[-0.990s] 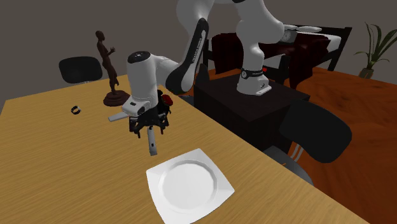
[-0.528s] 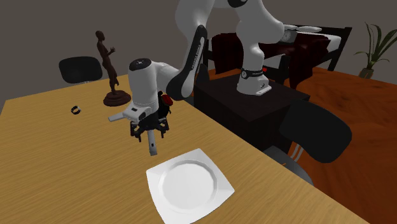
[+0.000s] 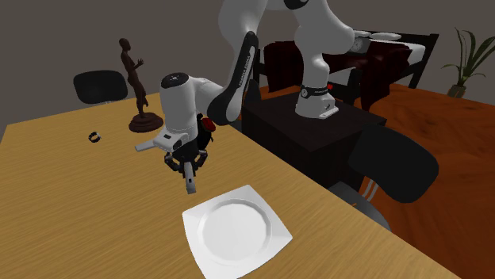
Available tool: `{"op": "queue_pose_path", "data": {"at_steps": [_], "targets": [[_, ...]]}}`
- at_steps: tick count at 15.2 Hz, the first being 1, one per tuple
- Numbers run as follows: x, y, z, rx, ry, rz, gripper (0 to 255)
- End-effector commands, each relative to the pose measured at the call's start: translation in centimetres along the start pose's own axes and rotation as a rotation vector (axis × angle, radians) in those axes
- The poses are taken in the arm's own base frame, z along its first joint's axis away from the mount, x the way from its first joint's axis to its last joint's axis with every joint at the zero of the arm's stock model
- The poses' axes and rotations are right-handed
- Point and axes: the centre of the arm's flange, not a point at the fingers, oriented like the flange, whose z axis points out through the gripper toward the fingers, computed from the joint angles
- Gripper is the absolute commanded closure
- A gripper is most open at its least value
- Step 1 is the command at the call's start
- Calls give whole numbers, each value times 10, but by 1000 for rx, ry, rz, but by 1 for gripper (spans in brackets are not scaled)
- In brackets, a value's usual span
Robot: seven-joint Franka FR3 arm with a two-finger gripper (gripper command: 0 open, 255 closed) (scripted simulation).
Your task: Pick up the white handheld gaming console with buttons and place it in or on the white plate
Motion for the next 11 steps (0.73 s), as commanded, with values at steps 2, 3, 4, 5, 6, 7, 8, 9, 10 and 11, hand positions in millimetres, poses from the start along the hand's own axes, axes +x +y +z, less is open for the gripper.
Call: {"op": "queue_pose_path", "data": {"at_steps": [2, 3, 4, 5, 6, 7, 8, 9, 10, 11], "targets": [[0, 0, 0, 0, 0, 0, 255], [0, 0, 0, 0, 0, 0, 255], [0, 0, 0, 0, 0, 0, 255], [0, 0, 0, 0, 0, 0, 255], [0, 0, 0, 0, 0, 0, 255], [0, 0, 0, 0, 0, 0, 255], [-1, 0, -5, 0, 0, 0, 255], [-1, 0, -10, 0, 0, 0, 255], [-2, 0, -15, 0, 0, 0, 255], [-2, 1, -21, 0, 0, 0, 255]]}}
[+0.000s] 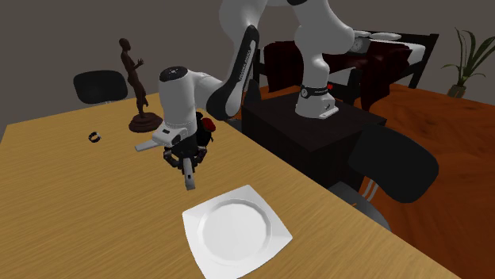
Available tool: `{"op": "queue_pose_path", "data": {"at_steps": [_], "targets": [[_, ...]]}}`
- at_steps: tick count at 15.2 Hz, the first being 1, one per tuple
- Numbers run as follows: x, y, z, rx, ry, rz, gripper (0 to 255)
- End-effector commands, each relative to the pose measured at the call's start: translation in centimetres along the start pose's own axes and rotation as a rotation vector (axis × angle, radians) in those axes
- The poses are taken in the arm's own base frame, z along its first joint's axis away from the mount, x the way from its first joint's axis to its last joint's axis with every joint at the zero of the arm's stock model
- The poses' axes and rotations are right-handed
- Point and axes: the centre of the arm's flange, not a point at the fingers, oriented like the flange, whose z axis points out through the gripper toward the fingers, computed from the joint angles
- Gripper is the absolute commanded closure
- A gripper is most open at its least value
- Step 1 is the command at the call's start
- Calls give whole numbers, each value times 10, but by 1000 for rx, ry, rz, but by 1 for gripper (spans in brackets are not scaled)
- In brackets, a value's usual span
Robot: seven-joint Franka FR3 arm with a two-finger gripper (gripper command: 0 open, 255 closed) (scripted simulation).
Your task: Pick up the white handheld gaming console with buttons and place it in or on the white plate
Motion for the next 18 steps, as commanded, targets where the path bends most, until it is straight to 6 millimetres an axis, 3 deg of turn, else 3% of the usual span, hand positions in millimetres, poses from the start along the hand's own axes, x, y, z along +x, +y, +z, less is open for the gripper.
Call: {"op": "queue_pose_path", "data": {"at_steps": [1, 15, 18], "targets": [[0, 0, -10, 0, 0, 0, 255], [-8, 2, -80, 0, 0, 0, 255], [28, -12, -86, 0, 0, 0, 255]]}}
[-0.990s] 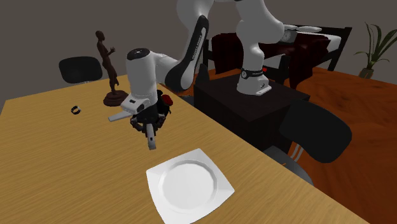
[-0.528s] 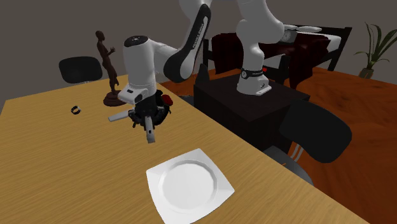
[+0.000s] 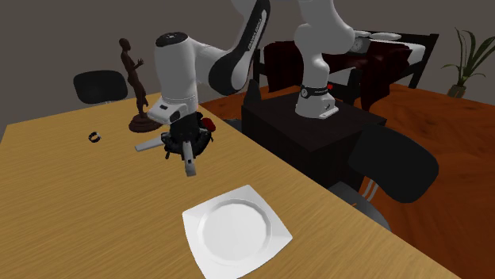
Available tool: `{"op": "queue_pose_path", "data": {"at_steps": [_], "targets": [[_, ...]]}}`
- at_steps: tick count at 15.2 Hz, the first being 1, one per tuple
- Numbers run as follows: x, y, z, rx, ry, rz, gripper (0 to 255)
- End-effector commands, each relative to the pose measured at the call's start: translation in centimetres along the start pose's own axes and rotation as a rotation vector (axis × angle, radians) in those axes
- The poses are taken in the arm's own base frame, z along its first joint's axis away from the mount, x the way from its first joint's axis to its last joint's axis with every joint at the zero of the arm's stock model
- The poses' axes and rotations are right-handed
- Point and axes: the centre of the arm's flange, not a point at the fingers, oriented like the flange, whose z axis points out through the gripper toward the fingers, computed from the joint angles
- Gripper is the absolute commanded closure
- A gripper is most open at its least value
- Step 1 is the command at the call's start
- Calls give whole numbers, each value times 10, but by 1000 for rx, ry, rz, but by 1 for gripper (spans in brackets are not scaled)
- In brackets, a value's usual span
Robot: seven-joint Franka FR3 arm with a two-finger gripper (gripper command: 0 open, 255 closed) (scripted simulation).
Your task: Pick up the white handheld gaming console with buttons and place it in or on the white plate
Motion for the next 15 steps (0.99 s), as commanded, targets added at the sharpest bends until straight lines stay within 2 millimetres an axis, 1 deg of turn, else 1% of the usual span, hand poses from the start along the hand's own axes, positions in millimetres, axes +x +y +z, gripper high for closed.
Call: {"op": "queue_pose_path", "data": {"at_steps": [1, 15], "targets": [[22, -10, -5, 0, 0, 1, 255], [191, -78, -33, 0, 0, 1, 255]]}}
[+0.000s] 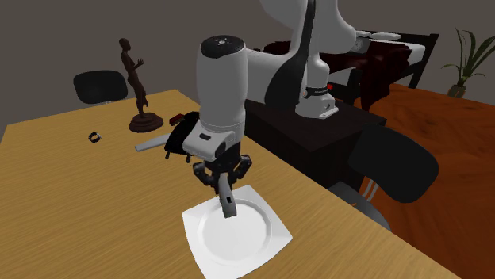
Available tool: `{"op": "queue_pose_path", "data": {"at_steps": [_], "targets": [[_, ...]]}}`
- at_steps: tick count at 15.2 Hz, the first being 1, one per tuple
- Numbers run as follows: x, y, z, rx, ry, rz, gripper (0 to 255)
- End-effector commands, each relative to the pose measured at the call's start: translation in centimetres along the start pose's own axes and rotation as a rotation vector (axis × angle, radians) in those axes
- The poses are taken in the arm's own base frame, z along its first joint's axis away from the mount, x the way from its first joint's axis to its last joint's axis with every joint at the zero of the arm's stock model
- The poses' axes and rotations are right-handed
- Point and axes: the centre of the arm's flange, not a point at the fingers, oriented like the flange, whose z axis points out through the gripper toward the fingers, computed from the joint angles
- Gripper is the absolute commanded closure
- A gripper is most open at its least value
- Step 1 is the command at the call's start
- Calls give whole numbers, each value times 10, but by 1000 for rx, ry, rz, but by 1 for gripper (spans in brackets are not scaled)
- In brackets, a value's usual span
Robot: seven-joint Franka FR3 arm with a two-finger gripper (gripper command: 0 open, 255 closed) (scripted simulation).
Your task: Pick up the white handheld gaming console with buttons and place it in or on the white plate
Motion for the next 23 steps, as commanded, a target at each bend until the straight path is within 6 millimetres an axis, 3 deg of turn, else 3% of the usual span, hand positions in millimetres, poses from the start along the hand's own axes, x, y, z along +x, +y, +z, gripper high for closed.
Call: {"op": "queue_pose_path", "data": {"at_steps": [1, 2, 17, 23], "targets": [[24, -10, -3, 0, 0, 1, 255], [36, -15, -5, 0, 0, 1, 255], [45, -18, 73, 0, 0, 1, 255], [45, -18, 73, 0, 0, 1, 255]]}}
